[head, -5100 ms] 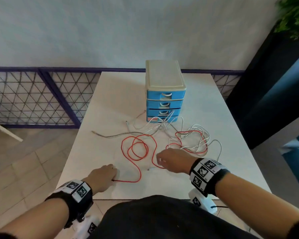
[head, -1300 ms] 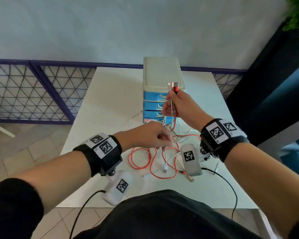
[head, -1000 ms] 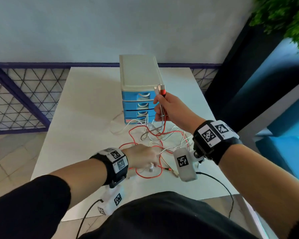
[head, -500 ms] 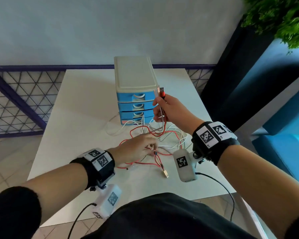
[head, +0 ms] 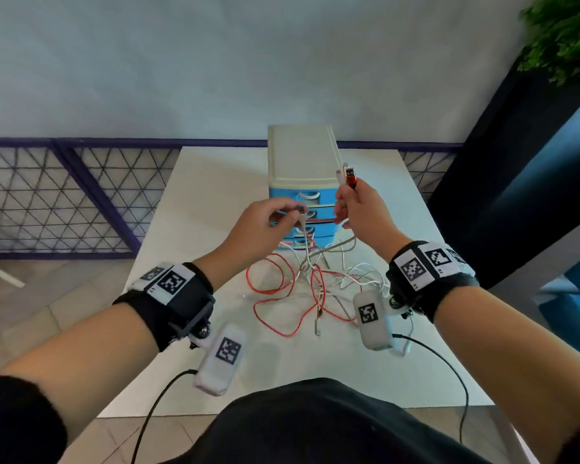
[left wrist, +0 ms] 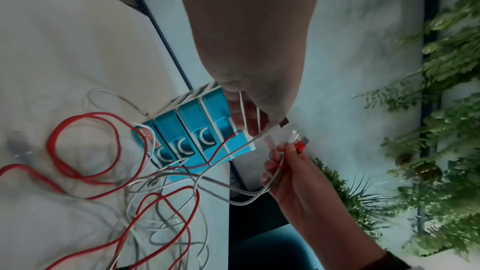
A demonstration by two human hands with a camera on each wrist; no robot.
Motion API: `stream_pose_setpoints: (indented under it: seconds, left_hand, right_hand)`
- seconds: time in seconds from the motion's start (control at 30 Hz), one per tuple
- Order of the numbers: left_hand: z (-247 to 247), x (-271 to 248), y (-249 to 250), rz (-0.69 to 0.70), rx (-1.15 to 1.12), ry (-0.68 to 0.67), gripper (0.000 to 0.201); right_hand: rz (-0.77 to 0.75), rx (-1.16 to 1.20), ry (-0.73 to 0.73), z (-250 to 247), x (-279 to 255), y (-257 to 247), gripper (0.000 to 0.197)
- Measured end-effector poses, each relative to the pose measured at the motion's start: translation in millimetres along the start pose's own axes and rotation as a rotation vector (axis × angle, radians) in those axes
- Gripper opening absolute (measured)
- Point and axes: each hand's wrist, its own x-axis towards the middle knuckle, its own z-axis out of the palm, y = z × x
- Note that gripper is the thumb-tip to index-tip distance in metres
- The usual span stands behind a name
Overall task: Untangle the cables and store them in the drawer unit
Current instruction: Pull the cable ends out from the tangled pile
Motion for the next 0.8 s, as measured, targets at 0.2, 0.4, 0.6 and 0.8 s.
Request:
stream_pose_setpoints:
  seconds: [0.2, 0.4, 0.6, 0.8]
  left_hand:
    - [-12.0, 9.1, 19.2, 0.091, 0.004, 0.075, 0.022]
    - [-4.6, 26.6, 24.1, 0.135, 0.139, 0.201, 0.018]
    - [0.6, 34.0, 22.8, 0.074, 0.075, 0.209, 0.016]
    - [4.9, 36.1, 19.5, -0.011, -0.08, 0.181, 0.014]
  right_hand:
    - [-0.06, 0.042, -0.015, 5.3, 2.9, -11.4, 0.026]
    - [-0.057, 0.121, -0.283, 16.5, -14.9, -29.0, 0.021]
    - [-0.019, 0.131, -0.268, 10.2, -10.2, -13.4, 0.029]
    - [0.081, 0.319, -0.308, 7.2, -9.6, -3.2, 0.023]
